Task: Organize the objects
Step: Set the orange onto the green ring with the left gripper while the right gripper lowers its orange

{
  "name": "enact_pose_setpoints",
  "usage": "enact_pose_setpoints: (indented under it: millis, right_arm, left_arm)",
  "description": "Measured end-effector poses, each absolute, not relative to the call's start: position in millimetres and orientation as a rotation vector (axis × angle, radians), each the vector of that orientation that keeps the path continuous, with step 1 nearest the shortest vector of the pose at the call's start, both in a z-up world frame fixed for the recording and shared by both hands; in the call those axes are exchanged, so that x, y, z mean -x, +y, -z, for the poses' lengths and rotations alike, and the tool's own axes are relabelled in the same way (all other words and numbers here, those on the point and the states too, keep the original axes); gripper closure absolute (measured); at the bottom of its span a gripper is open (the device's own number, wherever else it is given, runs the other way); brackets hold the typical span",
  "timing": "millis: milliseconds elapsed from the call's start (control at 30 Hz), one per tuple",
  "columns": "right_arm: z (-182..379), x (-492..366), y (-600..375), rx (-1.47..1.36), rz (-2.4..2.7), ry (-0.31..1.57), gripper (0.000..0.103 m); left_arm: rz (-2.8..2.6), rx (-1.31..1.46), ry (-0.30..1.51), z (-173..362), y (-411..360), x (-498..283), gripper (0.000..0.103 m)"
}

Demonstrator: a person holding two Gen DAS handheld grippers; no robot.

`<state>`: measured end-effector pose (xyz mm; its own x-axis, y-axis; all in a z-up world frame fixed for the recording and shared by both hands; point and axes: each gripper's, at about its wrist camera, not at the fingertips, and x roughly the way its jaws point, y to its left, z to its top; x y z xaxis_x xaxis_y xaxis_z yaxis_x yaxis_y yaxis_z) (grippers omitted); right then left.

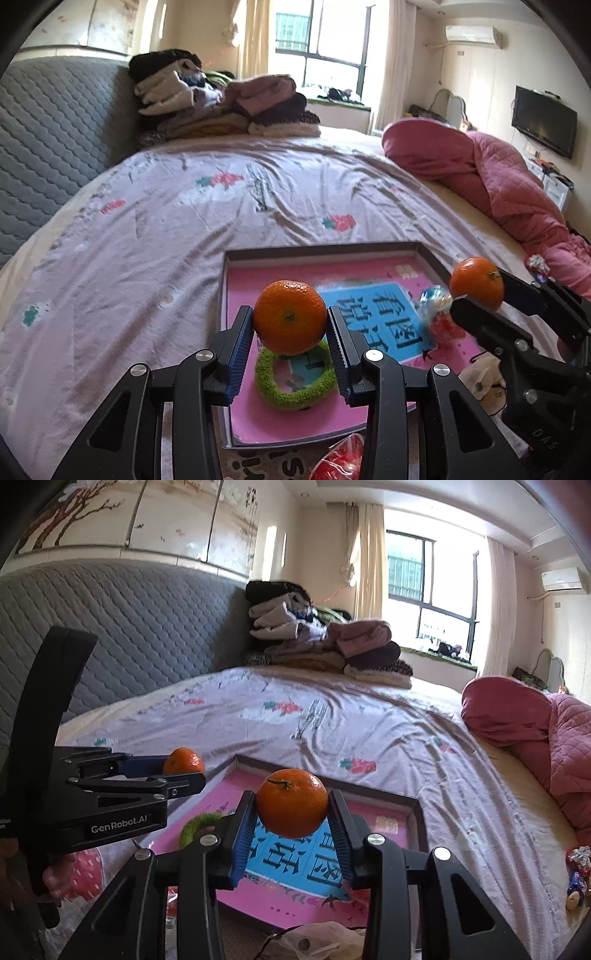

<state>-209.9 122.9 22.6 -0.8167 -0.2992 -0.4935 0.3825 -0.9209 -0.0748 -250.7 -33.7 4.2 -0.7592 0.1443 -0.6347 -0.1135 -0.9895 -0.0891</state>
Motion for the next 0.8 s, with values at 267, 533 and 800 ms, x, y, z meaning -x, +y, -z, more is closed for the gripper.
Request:
enact_pose_setpoints:
  millis: [267, 533, 800]
  right_arm:
    - [6.4, 231.8, 124.2, -0.871, 2.623, 0.226, 0.064]
    - [26.1, 242.7, 123.5, -0.995, 2.563, 0.237, 0.064]
    - [41.3, 247.6, 119.6, -1.078, 2.512, 0.249, 0.064]
  left_arm:
    - [-2.721, 1.159, -0.075, 24.4, -31.3, 270.1, 0.062]
    - [-2.67, 1.216, -0.053, 37.8, -25.7, 273.1, 0.062]
    - [-2.63, 1.292, -0.068, 52.2, -25.3, 278.3, 0.062]
